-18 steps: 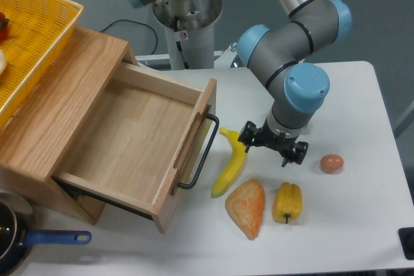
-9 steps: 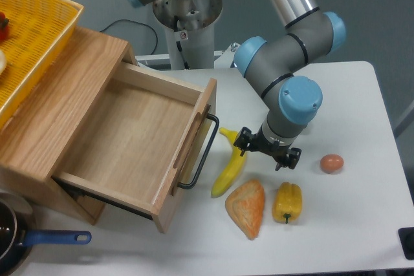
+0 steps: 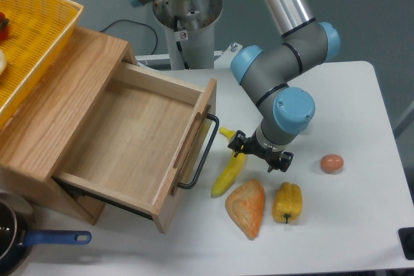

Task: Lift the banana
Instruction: 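Lower the gripper onto the banana's stem end and close it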

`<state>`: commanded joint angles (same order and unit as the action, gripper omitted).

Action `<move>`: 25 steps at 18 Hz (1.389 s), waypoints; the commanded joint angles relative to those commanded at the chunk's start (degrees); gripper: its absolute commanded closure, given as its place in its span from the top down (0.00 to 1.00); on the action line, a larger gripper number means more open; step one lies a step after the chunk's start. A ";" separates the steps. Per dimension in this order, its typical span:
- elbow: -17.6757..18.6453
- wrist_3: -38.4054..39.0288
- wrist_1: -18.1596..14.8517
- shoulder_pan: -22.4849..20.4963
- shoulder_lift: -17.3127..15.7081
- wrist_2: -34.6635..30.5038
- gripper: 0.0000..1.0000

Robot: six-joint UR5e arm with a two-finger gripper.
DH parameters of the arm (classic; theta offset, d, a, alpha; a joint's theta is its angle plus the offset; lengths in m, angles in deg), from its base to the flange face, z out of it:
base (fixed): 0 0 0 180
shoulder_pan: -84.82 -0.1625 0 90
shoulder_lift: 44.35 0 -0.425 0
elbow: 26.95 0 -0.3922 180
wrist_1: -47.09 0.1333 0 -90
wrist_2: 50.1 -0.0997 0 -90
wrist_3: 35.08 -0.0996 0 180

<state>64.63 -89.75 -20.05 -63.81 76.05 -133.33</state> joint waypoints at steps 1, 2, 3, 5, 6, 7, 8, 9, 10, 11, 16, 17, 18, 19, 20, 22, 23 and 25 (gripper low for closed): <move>0.00 0.00 0.00 0.09 0.18 -0.26 1.00; 0.00 0.00 0.09 0.18 0.18 -0.61 1.00; 0.00 0.00 0.09 0.18 0.18 -0.79 1.00; 0.00 0.09 0.09 0.53 0.53 -1.06 1.00; -0.09 0.17 0.17 1.05 0.79 -1.06 1.00; -0.09 0.26 0.44 1.32 1.06 -1.23 1.00; 0.00 0.35 0.70 1.41 1.06 -1.41 1.00; 0.00 0.35 0.70 1.41 1.06 -1.41 1.00; 0.00 0.35 0.79 1.50 1.06 -1.41 1.00; 0.00 0.35 0.79 1.50 1.06 -1.41 1.00; 0.00 0.35 0.88 1.50 1.15 -1.41 0.97; 0.00 0.35 0.88 1.50 1.15 -1.41 0.94; 0.00 0.35 0.79 1.50 1.15 -1.41 0.95; 0.00 0.35 0.79 1.50 1.15 -1.41 0.95; 0.09 0.35 0.79 1.50 1.15 -1.41 0.95; 0.61 0.44 1.05 1.59 1.23 -1.41 0.96; 0.70 0.44 1.49 1.76 1.23 -1.41 0.97; 1.05 0.61 2.19 2.29 1.32 -1.49 0.98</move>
<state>65.68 -89.14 -17.86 -61.52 77.38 -134.83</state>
